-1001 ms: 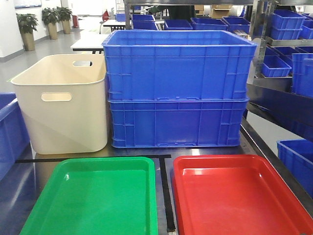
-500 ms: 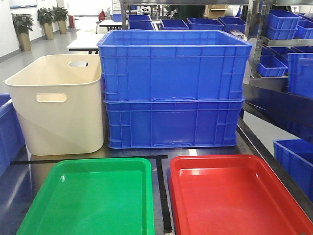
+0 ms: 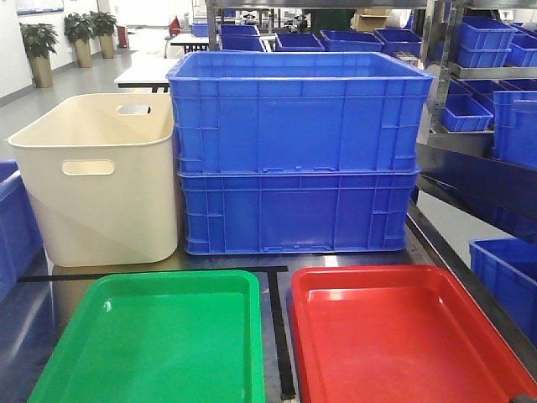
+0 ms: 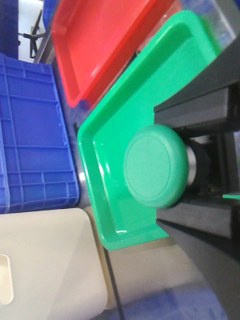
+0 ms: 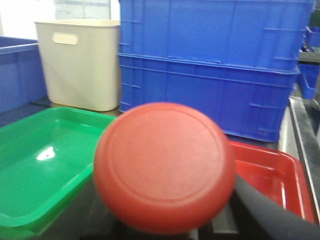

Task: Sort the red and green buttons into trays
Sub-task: 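Lower the green button over the green tray and red over red tray, then open both grippers to release the buttons into the trays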

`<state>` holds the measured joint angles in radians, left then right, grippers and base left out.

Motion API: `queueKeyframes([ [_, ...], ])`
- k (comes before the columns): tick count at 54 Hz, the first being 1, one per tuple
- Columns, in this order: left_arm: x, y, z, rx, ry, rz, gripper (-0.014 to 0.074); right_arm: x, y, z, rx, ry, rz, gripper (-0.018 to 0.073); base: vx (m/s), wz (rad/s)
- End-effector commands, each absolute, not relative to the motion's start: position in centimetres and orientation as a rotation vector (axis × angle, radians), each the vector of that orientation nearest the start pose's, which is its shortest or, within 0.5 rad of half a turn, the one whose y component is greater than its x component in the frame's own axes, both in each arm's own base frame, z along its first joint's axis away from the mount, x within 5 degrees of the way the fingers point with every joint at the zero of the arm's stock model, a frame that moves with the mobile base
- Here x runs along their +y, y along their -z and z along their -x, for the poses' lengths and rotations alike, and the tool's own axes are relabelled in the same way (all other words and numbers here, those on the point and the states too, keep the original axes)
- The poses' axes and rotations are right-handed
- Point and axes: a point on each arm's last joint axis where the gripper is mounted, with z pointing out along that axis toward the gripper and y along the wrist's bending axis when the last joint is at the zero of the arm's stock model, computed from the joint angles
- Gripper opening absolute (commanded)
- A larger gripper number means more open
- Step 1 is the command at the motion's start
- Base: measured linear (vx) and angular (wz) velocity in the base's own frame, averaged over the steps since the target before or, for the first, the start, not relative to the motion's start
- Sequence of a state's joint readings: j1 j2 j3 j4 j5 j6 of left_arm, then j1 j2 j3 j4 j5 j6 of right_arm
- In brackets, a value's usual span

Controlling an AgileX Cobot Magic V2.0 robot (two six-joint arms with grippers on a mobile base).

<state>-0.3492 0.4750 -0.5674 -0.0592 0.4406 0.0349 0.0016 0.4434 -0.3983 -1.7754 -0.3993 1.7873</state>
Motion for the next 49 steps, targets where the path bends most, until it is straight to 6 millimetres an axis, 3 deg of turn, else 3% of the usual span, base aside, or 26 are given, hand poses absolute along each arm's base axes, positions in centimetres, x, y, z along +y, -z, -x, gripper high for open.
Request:
queueKeyframes([
  [1,-4.0,-34.8,-10.2,1.687,0.322,-0.280,0.0000,2.3,-31.6,-11.2,1.607,-0.236,0.164,-0.0010,0.00,0.00],
  [6,-4.7,-34.4,-12.1,1.704,0.321,-0.274,0.0000,2.1,-31.5,-12.9,1.659,-0.241,0.125,-0.0010,0.00,0.00],
  [21,-7.1,-32.0,-19.5,1.674,0.282,-0.258,0.0000,3.3,-31.4,-19.9,1.815,-0.274,0.357,-0.0010,0.00,0.00],
  [22,-7.8,-30.1,-21.6,1.732,0.298,-0.230,0.0000,3.4,-30.7,-23.0,1.870,-0.296,0.353,-0.0010,0.00,0.00],
  [36,-8.9,-26.9,-24.6,1.775,0.312,-0.204,0.0002,3.7,-28.3,-29.0,1.944,-0.300,0.459,-0.0010,0.00,0.00],
  [49,-9.3,-25.6,-25.9,1.749,0.308,-0.197,0.0006,4.2,-25.6,-31.7,1.984,-0.330,0.591,0.0010,0.00,0.00],
])
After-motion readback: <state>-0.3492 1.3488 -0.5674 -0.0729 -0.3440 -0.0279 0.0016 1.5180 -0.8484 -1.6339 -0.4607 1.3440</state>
